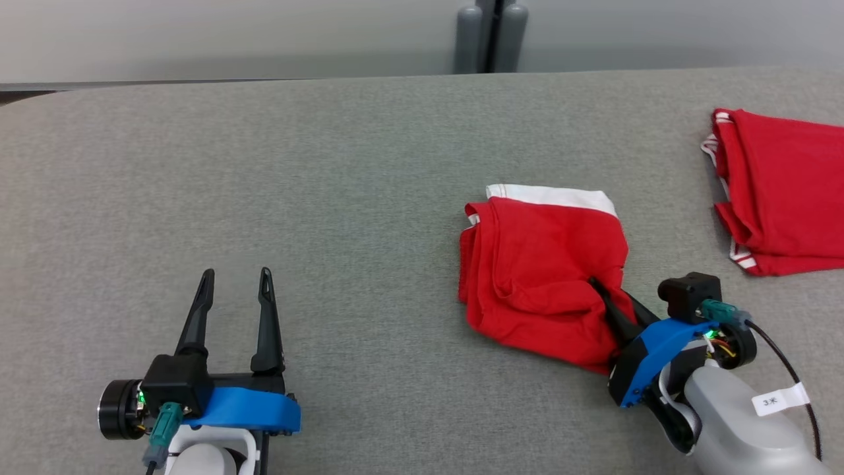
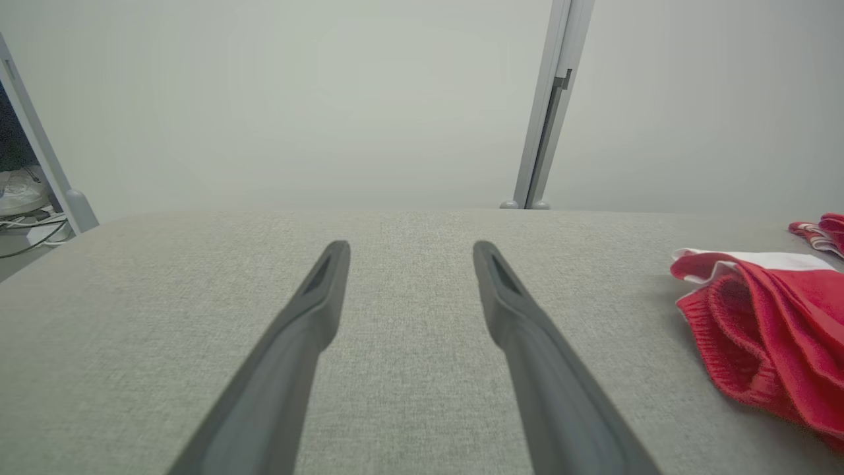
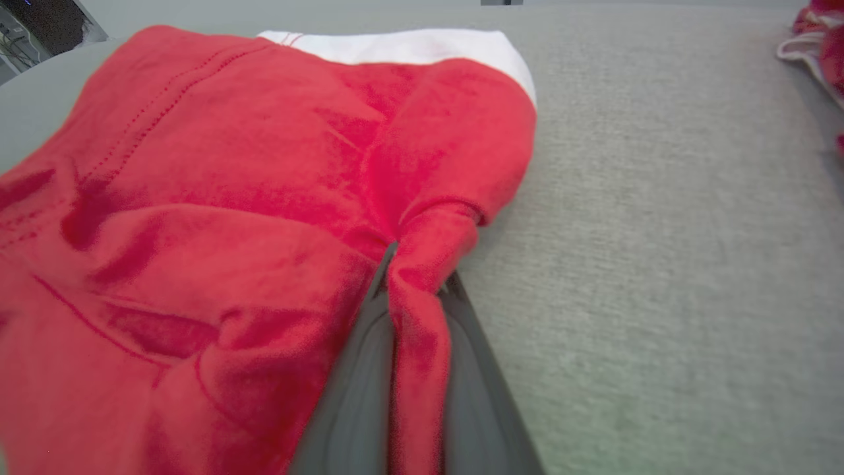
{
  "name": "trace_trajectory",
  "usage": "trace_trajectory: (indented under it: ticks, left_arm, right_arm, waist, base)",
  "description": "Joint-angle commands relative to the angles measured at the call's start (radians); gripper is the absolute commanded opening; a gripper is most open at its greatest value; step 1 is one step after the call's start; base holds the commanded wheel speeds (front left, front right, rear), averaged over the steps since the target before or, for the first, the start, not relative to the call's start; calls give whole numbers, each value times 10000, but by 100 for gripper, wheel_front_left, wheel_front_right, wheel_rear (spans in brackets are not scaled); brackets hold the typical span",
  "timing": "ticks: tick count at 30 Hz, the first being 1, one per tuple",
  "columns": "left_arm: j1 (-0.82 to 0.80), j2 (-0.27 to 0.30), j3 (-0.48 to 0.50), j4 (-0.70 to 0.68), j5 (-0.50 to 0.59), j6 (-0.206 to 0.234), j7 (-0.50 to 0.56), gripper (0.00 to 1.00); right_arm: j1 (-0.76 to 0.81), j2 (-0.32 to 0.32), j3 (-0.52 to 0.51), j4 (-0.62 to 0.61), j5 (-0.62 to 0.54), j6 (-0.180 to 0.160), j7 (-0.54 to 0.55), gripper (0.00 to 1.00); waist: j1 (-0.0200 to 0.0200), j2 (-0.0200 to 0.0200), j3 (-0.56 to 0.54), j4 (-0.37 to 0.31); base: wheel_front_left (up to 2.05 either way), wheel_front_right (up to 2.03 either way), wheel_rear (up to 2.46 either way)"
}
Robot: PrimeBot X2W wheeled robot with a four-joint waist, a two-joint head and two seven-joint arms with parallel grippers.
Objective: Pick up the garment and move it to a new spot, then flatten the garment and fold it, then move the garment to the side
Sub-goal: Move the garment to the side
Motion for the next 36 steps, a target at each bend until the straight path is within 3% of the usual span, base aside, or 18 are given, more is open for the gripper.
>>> trace_trajectory:
  ticks: [1,7,13,26,36]
  left_arm:
    - [-223,-6,41,-52,74,-21,-46,100]
    - [-576,-3,79,13,264,-146,-46,100]
    - [-859,3,188,92,422,-267,-46,100]
    - [-1259,-2,245,2,458,-323,-46,100]
    - [-1421,12,263,-437,583,-196,-44,100]
  right_arm:
    - [299,-320,-151,-344,-78,-7,-39,0]
    - [690,-962,-558,-1001,-195,-5,-41,0]
    - [788,-1210,-712,-1319,-358,-4,-44,0]
    - [-1335,-2142,-339,-2156,-1492,-5,-44,0]
    - [-3194,-3969,709,-1721,-871,-5,190,0]
  waist:
    - [0,0,1,-421]
    - [0,0,211,-1317]
    - [0,0,383,-1828]
    - [0,0,971,-1396]
    - [0,0,1894,-1497]
  base:
    - [0,0,0]
    - [0,0,0]
    - [0,0,0]
    - [0,0,0]
    - [0,0,0]
